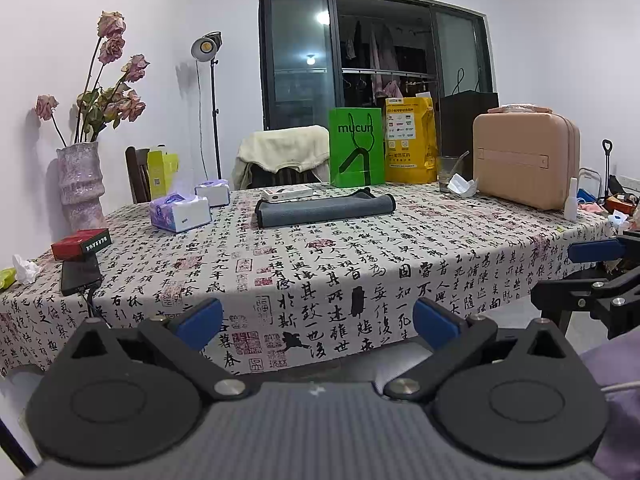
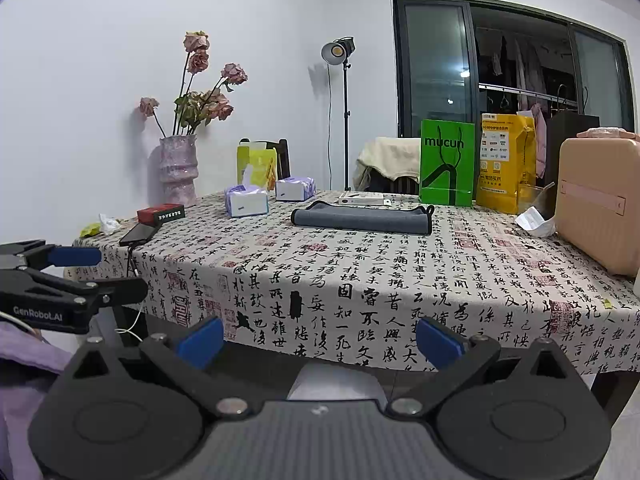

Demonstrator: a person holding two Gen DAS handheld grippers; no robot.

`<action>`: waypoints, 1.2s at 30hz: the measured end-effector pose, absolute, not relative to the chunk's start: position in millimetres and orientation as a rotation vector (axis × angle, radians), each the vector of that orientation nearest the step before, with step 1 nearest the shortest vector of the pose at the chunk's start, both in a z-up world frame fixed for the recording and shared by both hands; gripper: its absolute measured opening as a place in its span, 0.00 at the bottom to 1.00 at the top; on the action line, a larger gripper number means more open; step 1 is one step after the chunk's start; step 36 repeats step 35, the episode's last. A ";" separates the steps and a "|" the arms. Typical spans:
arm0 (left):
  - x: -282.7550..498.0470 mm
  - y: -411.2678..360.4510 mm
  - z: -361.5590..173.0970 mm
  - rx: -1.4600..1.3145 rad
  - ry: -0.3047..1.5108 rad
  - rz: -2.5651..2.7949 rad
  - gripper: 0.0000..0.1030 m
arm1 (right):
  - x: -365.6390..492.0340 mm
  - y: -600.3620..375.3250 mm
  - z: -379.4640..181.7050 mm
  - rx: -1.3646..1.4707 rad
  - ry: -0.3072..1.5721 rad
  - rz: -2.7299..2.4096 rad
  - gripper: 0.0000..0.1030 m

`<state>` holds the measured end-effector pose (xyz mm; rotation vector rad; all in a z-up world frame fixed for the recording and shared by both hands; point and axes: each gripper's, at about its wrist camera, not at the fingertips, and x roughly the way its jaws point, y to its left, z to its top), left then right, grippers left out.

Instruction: Fold towel

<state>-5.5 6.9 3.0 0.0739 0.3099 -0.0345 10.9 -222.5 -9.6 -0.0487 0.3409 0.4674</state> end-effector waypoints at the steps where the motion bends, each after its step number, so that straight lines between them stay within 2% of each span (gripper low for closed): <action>1: -5.4 6.8 3.1 0.074 0.310 -0.035 1.00 | 10.7 -222.4 -9.7 -0.048 0.341 0.467 1.00; 36: -6.2 4.5 3.5 0.077 0.307 -0.029 1.00 | 14.7 -225.1 -9.7 -0.040 0.346 0.464 1.00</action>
